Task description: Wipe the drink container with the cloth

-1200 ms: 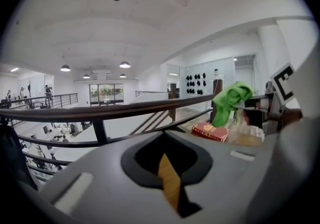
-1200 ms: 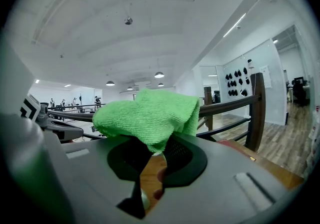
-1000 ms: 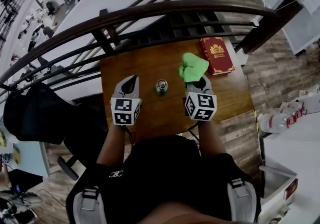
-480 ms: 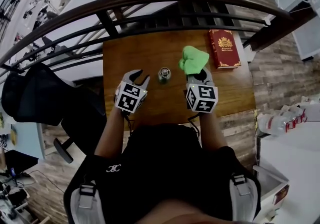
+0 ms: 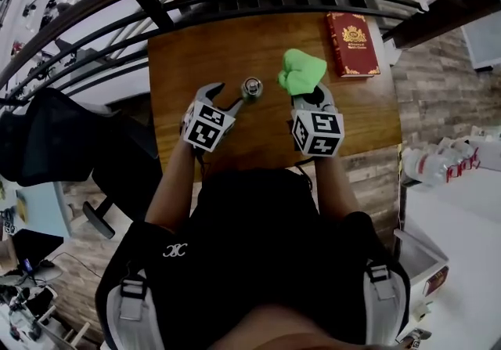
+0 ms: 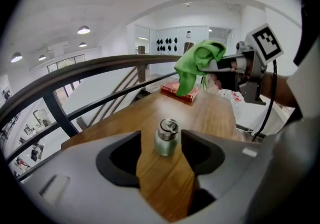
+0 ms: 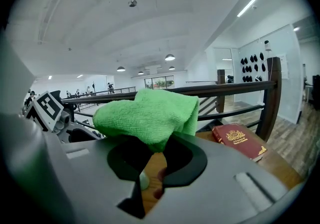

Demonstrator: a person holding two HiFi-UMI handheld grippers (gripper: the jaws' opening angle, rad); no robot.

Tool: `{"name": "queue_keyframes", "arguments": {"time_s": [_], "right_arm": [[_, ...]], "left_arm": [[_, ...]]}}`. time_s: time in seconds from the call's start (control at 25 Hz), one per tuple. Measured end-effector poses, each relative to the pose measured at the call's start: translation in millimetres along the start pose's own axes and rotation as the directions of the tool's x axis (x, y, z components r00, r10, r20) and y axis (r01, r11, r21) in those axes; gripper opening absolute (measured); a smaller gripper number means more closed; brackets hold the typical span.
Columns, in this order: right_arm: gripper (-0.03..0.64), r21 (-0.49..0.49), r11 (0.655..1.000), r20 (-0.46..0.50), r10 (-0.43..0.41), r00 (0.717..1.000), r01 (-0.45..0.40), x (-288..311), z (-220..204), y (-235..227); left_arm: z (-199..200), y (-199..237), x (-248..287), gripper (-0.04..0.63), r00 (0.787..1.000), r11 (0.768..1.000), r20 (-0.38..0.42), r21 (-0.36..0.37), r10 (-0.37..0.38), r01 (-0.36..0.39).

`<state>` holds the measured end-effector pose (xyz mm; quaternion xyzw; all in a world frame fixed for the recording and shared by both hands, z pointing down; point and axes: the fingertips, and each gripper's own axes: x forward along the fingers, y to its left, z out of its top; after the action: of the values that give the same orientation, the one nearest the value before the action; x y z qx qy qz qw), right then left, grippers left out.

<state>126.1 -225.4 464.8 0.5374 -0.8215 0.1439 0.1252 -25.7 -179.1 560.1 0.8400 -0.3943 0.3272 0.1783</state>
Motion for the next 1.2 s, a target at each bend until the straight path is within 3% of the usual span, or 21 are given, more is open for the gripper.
{"name": "queue_keyframes", "arguments": {"time_s": [0.68, 1.0, 1.2], "right_arm": [[0.048, 0.004, 0.999, -0.077, -0.046, 0.996, 0.046, 11, -27, -23], [0.048, 0.01, 0.997, -0.115, -0.069, 0.991, 0.071, 13, -37, -34], [0.049, 0.01, 0.997, -0.124, -0.073, 0.99, 0.075, 14, -42, -35]], "left_arm": [[-1, -17, 68, 0.333, 0.989, 0.989, -0.029, 0.012, -0.146, 0.147], [-4, -20, 94, 0.333, 0.983, 0.984, -0.061, 0.047, -0.17, 0.173], [-3, -18, 103, 0.33, 0.987, 0.987, -0.03, 0.007, -0.161, 0.161]]}}
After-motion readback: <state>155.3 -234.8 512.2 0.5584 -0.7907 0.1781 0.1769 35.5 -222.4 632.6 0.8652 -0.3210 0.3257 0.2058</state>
